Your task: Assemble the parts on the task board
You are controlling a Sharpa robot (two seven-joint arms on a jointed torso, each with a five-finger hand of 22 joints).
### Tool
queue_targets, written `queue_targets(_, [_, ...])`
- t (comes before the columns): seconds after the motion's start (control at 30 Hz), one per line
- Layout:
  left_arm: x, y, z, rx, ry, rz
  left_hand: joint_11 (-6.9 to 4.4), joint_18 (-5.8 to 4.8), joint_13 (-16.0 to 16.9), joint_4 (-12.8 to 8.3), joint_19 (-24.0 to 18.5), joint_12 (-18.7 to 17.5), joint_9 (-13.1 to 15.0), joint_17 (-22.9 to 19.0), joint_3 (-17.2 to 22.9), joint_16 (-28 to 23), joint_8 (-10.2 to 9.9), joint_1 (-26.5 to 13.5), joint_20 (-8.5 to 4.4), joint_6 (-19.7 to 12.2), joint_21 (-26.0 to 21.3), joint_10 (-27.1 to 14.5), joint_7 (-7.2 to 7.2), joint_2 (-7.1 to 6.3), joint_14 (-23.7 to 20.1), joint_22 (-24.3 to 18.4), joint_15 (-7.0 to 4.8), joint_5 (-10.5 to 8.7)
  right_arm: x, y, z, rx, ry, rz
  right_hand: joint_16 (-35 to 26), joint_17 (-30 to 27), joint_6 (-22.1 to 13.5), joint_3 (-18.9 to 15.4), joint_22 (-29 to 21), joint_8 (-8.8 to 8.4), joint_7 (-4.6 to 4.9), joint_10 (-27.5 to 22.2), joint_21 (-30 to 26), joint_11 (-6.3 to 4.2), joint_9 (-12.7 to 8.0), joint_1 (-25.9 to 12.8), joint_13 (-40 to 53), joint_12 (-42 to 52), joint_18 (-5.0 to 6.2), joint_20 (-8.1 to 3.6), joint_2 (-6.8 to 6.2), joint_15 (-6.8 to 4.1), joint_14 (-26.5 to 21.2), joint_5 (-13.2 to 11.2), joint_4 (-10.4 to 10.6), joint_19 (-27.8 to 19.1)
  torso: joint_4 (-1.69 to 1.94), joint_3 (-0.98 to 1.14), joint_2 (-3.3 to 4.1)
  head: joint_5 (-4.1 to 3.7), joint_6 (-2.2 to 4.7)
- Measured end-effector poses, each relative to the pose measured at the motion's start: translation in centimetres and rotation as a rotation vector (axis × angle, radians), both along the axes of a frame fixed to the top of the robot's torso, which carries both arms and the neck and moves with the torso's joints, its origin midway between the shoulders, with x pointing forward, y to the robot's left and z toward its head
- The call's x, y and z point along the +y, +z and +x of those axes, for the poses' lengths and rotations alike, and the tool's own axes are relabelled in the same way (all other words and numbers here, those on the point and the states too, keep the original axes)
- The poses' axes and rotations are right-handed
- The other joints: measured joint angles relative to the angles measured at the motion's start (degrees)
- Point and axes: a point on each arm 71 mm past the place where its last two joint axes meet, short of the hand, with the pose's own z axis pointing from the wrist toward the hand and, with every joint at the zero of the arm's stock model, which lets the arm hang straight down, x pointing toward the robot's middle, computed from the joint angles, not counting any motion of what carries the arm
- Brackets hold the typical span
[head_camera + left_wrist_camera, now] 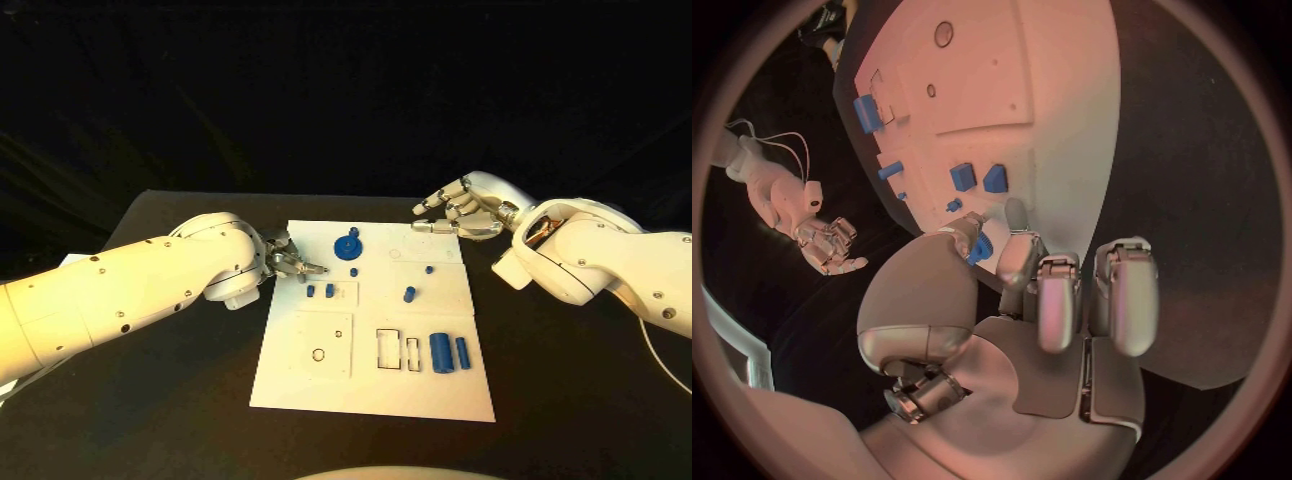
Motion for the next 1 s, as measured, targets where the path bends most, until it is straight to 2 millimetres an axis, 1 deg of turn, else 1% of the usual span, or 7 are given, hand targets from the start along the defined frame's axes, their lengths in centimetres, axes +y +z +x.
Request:
queue_targets(0.1, [0.1,0.1,0.2,-0.012,0.020,-0.098,1.65,3.02,-11.2,0.7,-3.5,-12.2,-0.9,0.0,-1.1,-3.2,-1.6,1.1,0.97,-3.9,-10.0,-8.8,1.67,-0.56,0.0,-0.6,1.46,0.00,0.0,0.0,0.0,0.000,0.000,0.000,0.0,0.0,0.0,0.0,0.0,0.00,0.00,0.0,0.0,0.00,0.0,0.0,0.0,0.0,0.00,0.00,0.00,0.00,0.0,0.0,0.0,0.0,0.00,0.04,-0.01,-0.04,0.07])
queue_targets(0.2, [-0.1,0.4,0.4,-0.036,0.031,-0.220,4.62,7.28,-19.0,0.1,-17.9,-22.0,-2.9,-6.5,-2.4,-19.5,-4.0,4.7,3.15,-10.0,-33.0,-19.7,4.90,-1.30,-6.3,-16.5,4.41,0.00,0.0,0.0,0.0,0.000,-0.001,0.000,0.0,0.0,0.0,0.0,0.0,0.00,0.00,0.0,0.0,0.00,0.0,0.0,0.0,0.0,0.00,0.00,0.00,0.00,0.0,0.0,0.0,0.0,0.02,0.06,-0.01,-0.05,0.17])
queue_targets(0.3, [-0.5,0.8,0.6,-0.090,0.015,-0.323,7.41,7.96,-23.7,-4.4,-25.1,-28.1,-6.0,-21.5,-1.3,-37.3,-6.3,13.8,5.33,-13.5,-44.9,-27.3,7.65,-1.99,-18.5,-24.7,6.72,0.00,-0.1,0.0,0.0,0.000,-0.002,0.000,0.0,0.0,0.0,0.0,0.0,0.00,0.00,0.0,0.0,0.00,0.0,0.0,0.0,0.0,0.00,0.00,0.00,0.00,0.0,0.0,0.0,0.0,0.03,0.05,-0.01,-0.12,0.27])
queue_targets(0.37, [-1.0,0.9,0.6,-0.141,-0.016,-0.368,8.04,7.95,-27.2,-7.0,-26.1,-31.9,-8.5,-25.1,0.4,-41.3,-8.0,19.0,6.04,-14.1,-48.0,-29.3,8.01,-2.08,-20.8,-27.0,7.25,0.00,-0.1,0.0,0.1,0.000,-0.003,-0.001,0.0,0.0,0.0,0.0,0.0,0.00,0.00,0.0,0.0,0.00,0.0,0.0,0.0,0.0,0.00,0.00,0.00,0.00,0.0,0.0,0.0,0.0,0.03,0.05,-0.01,-0.20,0.31])
queue_targets(0.77, [-4.8,1.4,-0.2,-0.428,-0.320,-0.300,7.67,8.85,-49.8,-11.0,-17.9,-49.1,-26.5,-32.0,4.4,-43.4,-17.7,26.0,5.73,-5.5,-51.3,-22.9,6.89,-4.45,-12.9,-31.8,6.40,0.00,0.0,-0.2,0.1,0.003,-0.003,0.000,0.0,0.0,0.0,0.0,0.0,0.00,0.00,0.0,0.0,0.00,0.0,0.0,0.0,0.0,0.00,0.00,0.00,0.00,0.0,0.0,0.0,0.0,-0.11,0.03,0.07,-0.41,0.65])
queue_targets(0.9, [-5.6,1.4,-0.3,-0.472,-0.396,-0.220,7.35,8.84,-53.1,-10.9,-11.8,-50.9,-29.1,-19.5,3.7,-29.5,-18.7,25.7,5.38,-3.0,-43.2,-21.0,6.56,-4.74,-4.8,-26.0,5.96,0.00,0.0,-0.2,0.1,0.004,-0.002,0.000,0.0,0.0,0.0,0.0,0.0,0.00,0.00,0.0,0.0,0.00,0.0,0.0,0.0,0.0,0.00,0.00,0.00,0.00,0.0,0.0,0.0,0.0,-0.15,0.04,0.11,-0.44,0.68])
queue_targets(1.0, [-6.3,1.3,-0.3,-0.487,-0.440,-0.169,6.90,6.57,-55.3,-10.8,-6.2,-51.8,-31.0,-10.4,3.5,-19.7,-19.5,25.5,4.93,-1.1,-31.7,-19.0,6.19,-4.93,-0.9,-16.6,5.67,-0.01,0.0,-0.2,0.1,0.005,-0.001,0.000,0.0,0.0,0.0,0.0,0.0,0.00,0.00,0.0,0.0,0.00,0.0,0.0,0.0,0.0,0.00,0.00,0.00,0.00,0.0,0.0,0.0,0.0,-0.12,0.04,0.10,-0.51,0.70])
